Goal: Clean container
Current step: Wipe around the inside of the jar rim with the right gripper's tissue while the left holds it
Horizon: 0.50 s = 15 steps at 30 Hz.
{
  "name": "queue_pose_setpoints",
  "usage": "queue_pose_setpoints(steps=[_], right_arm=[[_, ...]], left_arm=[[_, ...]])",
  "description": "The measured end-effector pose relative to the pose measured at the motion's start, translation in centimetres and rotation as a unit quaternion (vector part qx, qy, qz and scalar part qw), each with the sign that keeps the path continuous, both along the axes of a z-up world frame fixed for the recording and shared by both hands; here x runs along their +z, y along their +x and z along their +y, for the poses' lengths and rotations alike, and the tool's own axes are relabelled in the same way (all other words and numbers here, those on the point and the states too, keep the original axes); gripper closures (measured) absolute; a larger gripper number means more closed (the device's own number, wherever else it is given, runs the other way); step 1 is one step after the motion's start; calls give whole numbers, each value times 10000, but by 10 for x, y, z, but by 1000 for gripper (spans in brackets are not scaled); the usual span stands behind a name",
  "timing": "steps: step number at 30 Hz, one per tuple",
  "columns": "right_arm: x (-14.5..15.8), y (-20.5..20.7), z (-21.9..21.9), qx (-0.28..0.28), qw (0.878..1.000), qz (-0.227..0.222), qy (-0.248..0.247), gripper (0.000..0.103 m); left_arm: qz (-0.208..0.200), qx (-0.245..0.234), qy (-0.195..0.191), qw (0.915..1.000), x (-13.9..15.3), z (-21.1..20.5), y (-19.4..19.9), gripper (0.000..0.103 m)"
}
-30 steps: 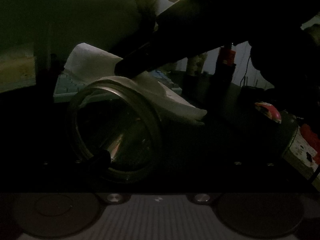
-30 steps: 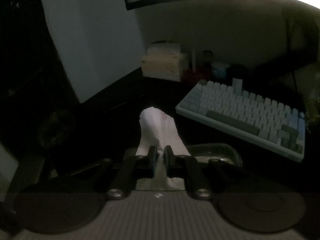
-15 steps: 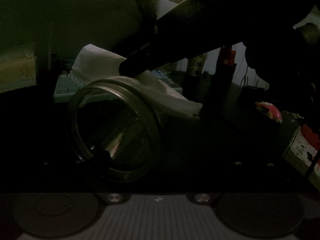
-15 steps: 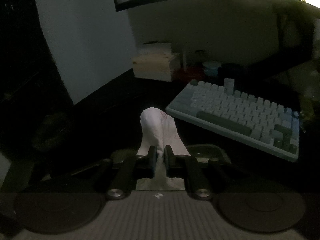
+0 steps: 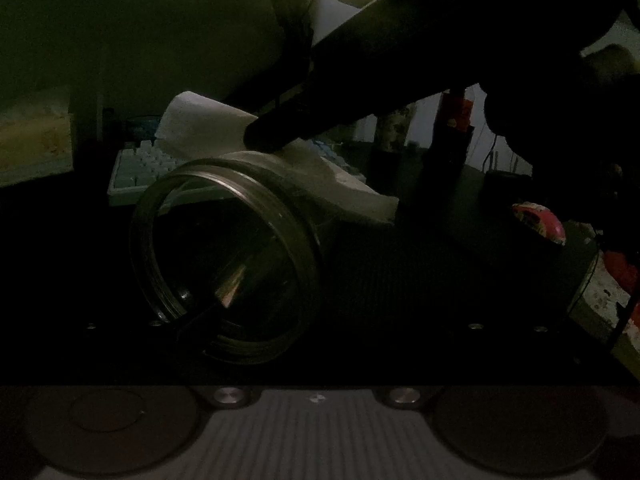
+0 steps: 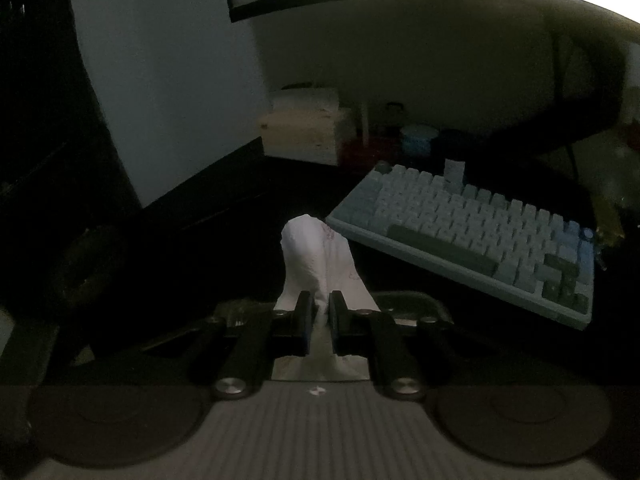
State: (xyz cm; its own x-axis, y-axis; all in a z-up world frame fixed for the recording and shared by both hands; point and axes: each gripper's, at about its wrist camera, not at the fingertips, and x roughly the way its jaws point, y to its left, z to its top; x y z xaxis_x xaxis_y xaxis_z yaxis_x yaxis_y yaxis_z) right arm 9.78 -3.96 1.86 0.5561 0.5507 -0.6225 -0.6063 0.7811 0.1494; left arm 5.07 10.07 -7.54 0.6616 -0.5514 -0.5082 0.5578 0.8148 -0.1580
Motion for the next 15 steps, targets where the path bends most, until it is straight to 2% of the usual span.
queue_pose_setpoints(steps=[3, 15], right_arm=[[-2, 7, -5, -176, 9998, -16, -37, 91], [-3, 9, -10, -159, 9999, 2, 36, 91]], left_arm=[[16, 4, -4, 10000, -6, -13, -2, 0], [17, -13, -30, 10000, -5, -5, -8, 0]])
